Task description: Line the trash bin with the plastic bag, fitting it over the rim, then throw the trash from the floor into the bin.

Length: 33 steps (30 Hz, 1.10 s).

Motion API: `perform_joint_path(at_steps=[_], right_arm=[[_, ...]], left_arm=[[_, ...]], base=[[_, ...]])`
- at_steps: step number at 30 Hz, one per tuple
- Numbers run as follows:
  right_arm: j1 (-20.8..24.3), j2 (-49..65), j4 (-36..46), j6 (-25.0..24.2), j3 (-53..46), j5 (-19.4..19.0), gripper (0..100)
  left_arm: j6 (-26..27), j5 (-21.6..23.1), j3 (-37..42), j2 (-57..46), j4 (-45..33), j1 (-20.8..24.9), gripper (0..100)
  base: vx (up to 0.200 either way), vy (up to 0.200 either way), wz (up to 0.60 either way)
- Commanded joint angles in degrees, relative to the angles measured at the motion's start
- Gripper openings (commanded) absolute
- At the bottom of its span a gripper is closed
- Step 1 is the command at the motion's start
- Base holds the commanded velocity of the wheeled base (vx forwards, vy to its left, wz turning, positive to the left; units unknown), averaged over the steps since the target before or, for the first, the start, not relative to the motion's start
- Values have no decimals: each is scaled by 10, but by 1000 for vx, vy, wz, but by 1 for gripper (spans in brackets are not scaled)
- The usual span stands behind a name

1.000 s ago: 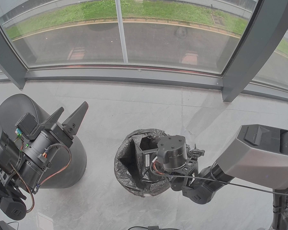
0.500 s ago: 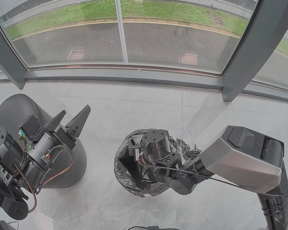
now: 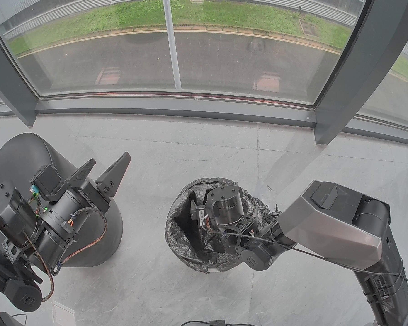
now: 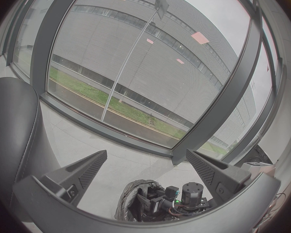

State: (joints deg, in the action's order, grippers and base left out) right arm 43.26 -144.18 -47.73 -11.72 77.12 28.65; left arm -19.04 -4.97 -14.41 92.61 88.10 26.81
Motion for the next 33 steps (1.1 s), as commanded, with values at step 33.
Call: perform_joint_path(at_steps=[33], right_arm=[[67, 201, -11, -14, -221, 5, 100]], left_arm=[[0, 0, 8, 4, 5, 0, 100]], base=[[0, 0, 0]])
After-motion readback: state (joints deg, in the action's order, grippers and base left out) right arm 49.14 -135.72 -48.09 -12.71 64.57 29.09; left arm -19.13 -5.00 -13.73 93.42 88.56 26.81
